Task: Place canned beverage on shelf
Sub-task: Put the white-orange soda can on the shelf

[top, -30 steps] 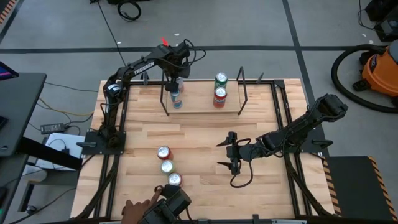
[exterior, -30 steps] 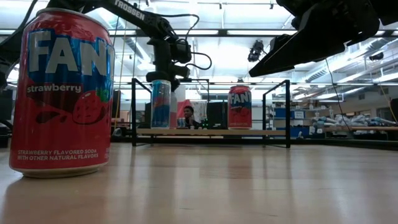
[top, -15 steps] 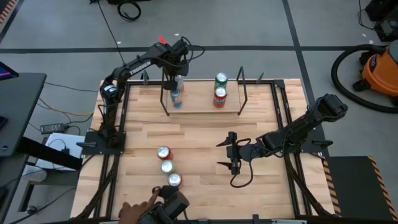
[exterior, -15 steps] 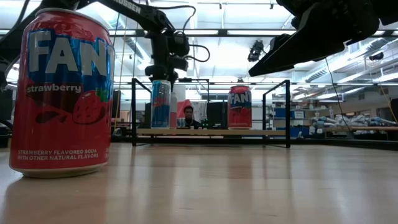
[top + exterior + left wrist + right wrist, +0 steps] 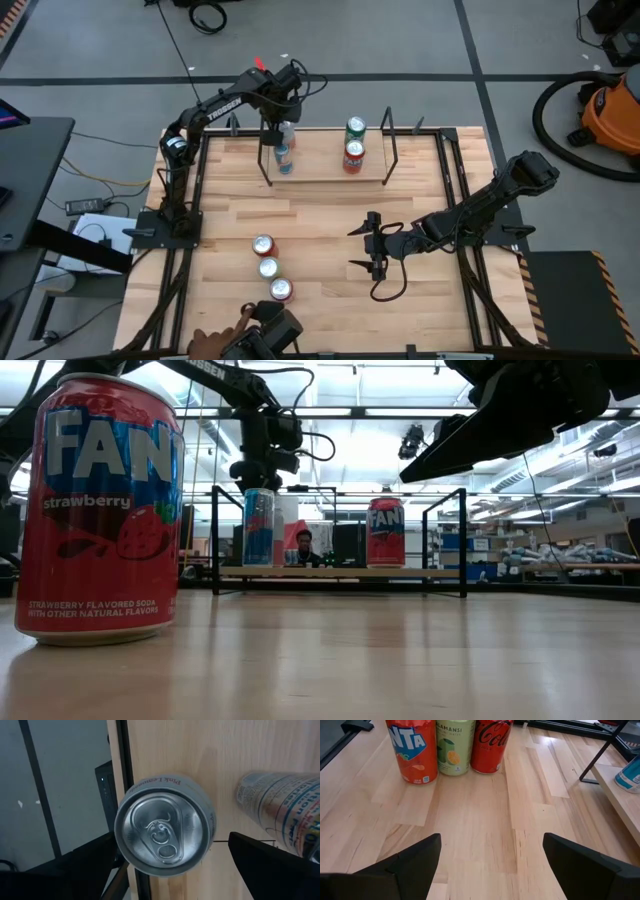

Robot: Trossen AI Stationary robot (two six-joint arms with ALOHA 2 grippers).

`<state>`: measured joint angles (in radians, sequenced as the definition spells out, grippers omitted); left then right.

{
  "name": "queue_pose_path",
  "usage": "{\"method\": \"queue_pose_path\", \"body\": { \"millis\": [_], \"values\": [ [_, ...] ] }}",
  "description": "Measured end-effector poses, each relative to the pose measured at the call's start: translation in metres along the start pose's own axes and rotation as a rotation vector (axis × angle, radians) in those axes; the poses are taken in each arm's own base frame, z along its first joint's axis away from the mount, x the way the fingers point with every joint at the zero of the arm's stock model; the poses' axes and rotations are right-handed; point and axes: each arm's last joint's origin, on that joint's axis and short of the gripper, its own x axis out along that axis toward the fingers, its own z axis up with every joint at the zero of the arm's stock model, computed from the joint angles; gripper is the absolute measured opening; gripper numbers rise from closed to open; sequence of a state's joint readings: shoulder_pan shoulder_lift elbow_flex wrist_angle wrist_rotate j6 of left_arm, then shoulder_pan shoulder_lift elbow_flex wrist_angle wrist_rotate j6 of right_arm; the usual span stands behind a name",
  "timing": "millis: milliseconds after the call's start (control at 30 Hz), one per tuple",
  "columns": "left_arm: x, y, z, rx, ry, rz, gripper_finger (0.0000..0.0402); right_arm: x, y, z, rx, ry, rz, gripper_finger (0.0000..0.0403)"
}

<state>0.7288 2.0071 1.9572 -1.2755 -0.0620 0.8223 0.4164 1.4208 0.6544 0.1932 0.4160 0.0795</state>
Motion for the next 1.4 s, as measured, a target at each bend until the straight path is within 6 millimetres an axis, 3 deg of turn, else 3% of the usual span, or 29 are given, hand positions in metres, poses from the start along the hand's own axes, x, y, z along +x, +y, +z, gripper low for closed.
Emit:
{"method": "queue_pose_path", "body": {
  "millis": [333,933,1400],
  "values": [
    [-0.001,0.000,0.000,0.000,-0.001,0.001,0.0389,0.000,0.000,0.000,0.000,0.000,0.000,0.0362],
    [-0.030,-0.005,-0.009,-0.031,-0.015,0.056,0.0389,-0.001,0.003,0.000,-0.001,-0.001,0.012,0.0362],
    [-0.034,-0.002,-0.007,-0.079,-0.040,0.106,0.0389,-0.001,0.003,0.000,-0.001,-0.002,0.007,0.0362]
  ]
}}
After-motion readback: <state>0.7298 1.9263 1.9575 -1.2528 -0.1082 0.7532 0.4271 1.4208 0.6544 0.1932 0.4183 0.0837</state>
